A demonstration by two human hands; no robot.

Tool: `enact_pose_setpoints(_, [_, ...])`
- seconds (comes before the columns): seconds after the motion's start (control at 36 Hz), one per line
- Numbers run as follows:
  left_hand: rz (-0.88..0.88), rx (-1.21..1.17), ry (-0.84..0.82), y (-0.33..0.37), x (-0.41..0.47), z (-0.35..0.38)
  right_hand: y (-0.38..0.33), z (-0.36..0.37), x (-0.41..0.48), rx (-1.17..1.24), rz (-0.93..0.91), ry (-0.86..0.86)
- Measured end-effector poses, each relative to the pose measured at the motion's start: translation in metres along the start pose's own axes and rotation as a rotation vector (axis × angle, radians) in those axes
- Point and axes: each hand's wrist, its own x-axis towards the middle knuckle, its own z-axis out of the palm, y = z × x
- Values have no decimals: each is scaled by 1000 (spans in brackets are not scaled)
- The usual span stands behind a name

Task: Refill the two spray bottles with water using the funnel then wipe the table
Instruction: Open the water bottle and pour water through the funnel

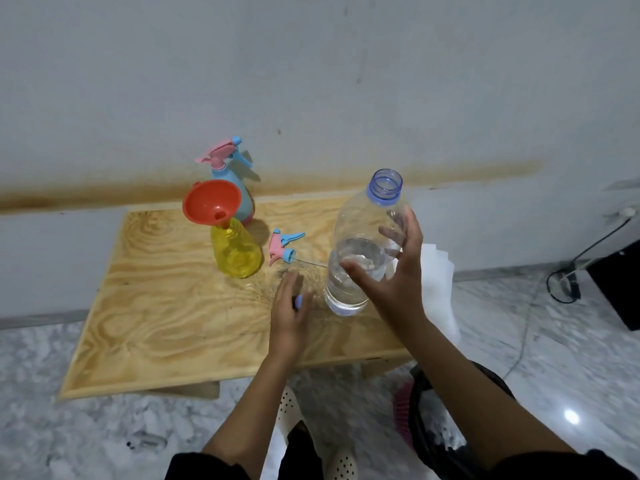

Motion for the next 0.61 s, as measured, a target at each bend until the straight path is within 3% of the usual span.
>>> enact_pose_setpoints(0.11, [171,-168,40,71,0,-8,8,-4,-6,4,25,-57])
enact_pose_setpoints(0.25, [390,-154,-139,156,1,-13,18,-3,-10,58,105,-120])
enact_pose_setpoints(0.42, [406,171,-286,181,0,-10,30,7,-10,73,162,-170])
enact_pose_setpoints(0.61, [355,110,-271,175,1,-13,51,16,-13,-10,231,-190])
